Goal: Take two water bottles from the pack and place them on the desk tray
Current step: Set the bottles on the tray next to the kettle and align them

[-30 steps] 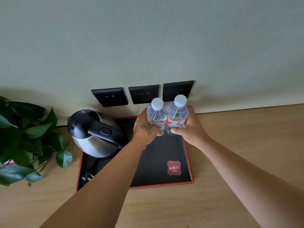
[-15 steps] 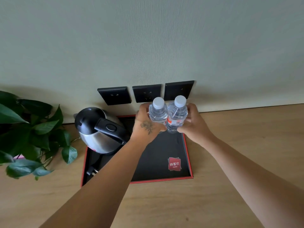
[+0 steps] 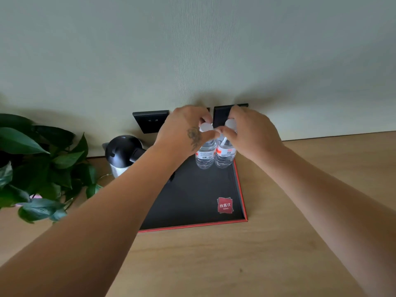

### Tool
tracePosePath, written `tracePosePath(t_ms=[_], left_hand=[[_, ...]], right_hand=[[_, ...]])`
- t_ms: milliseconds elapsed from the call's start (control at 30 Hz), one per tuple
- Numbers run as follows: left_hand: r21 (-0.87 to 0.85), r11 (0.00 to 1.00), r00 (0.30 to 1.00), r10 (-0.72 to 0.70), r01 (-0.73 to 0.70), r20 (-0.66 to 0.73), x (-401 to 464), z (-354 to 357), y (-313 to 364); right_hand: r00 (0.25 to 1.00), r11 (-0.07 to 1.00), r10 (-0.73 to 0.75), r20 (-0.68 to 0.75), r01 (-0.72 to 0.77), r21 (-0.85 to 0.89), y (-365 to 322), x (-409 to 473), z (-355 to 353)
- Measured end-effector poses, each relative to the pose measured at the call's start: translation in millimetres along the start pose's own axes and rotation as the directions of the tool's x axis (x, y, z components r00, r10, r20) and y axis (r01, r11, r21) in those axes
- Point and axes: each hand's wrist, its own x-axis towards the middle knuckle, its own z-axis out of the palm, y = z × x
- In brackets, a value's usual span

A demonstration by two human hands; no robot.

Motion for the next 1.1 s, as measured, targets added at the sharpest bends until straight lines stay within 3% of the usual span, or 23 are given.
tracePosePath(t_ms=[367, 1100], left_hand=[[0.098, 0.995, 0.999, 0.011, -0.016, 0.047, 11, -14, -11], [0.213, 0.966, 0.985, 0.121, -0.146, 0.127, -2, -8, 8]], right_hand=[[0.991, 0.992, -0.103, 0.09, 0.096, 0.079, 3, 3, -10], [0.994, 0.974, -0.062, 0.087, 0.042, 0.221, 15, 1, -7]])
